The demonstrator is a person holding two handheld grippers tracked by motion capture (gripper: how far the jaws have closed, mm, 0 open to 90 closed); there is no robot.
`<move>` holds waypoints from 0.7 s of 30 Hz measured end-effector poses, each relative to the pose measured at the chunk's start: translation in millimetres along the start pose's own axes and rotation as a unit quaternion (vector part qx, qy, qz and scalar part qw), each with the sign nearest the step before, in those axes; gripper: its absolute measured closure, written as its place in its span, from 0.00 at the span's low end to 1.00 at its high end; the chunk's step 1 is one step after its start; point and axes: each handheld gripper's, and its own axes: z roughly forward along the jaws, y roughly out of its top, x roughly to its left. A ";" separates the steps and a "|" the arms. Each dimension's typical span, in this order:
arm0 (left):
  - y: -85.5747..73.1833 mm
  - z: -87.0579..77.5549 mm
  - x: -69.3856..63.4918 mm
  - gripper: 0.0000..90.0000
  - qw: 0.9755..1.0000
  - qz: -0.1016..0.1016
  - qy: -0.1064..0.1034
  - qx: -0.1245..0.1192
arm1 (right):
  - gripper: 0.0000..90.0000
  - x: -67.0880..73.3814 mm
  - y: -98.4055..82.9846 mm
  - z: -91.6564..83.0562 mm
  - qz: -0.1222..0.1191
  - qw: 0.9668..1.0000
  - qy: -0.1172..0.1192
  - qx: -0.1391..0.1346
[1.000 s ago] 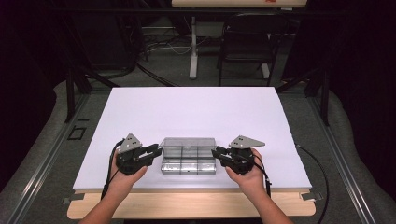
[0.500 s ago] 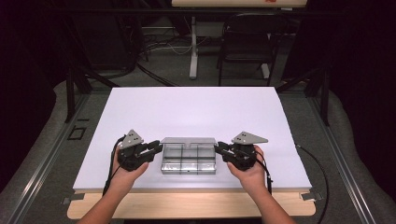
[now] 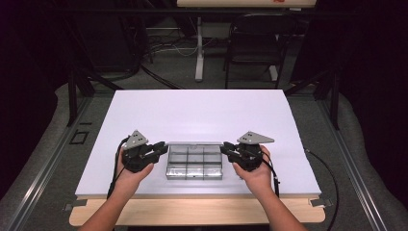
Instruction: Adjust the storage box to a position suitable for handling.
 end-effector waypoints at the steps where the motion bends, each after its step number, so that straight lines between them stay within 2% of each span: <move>1: 0.5 0.4 0.7 0.83 1.000 -0.001 0.000 0.002 | 0.84 -0.7 0.4 0.7 -0.001 1.000 -0.001 0.002; 21: 8.2 10.0 10.0 0.84 1.000 -0.022 0.001 -0.004 | 0.86 -13.1 0.5 20.2 0.014 1.000 -0.014 0.006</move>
